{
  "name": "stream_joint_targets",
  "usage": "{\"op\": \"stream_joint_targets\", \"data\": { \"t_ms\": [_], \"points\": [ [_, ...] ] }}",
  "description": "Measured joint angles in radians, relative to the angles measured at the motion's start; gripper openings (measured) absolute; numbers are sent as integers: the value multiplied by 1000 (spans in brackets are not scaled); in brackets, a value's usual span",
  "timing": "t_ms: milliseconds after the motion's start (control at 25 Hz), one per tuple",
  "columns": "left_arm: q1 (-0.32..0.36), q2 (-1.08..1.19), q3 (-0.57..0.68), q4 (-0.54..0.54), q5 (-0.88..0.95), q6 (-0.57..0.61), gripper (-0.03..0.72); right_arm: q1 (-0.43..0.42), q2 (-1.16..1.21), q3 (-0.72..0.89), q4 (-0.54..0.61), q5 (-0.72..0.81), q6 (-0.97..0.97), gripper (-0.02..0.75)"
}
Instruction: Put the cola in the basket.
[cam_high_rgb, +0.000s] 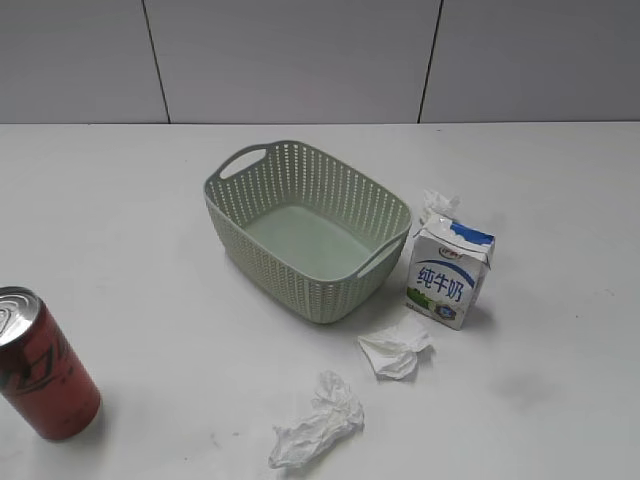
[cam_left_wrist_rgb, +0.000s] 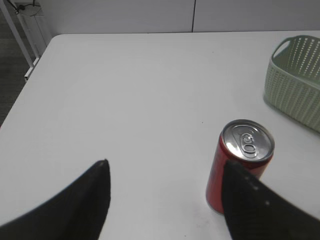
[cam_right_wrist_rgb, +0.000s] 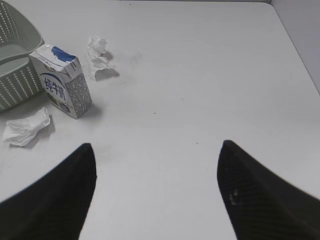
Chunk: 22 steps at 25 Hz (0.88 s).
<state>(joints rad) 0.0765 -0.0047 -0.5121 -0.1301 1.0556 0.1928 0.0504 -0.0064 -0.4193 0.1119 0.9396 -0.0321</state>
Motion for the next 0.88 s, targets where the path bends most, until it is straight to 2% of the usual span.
{"op": "stream_joint_targets", "data": {
  "t_ms": [600, 880],
  "points": [
    [2, 0, 0, 1, -2, 0, 526, 0, 0, 0, 0, 0, 0, 572],
    [2, 59, -25, 1, -64, 0, 526, 0, 0, 0, 0, 0, 0, 572]
  ]
}}
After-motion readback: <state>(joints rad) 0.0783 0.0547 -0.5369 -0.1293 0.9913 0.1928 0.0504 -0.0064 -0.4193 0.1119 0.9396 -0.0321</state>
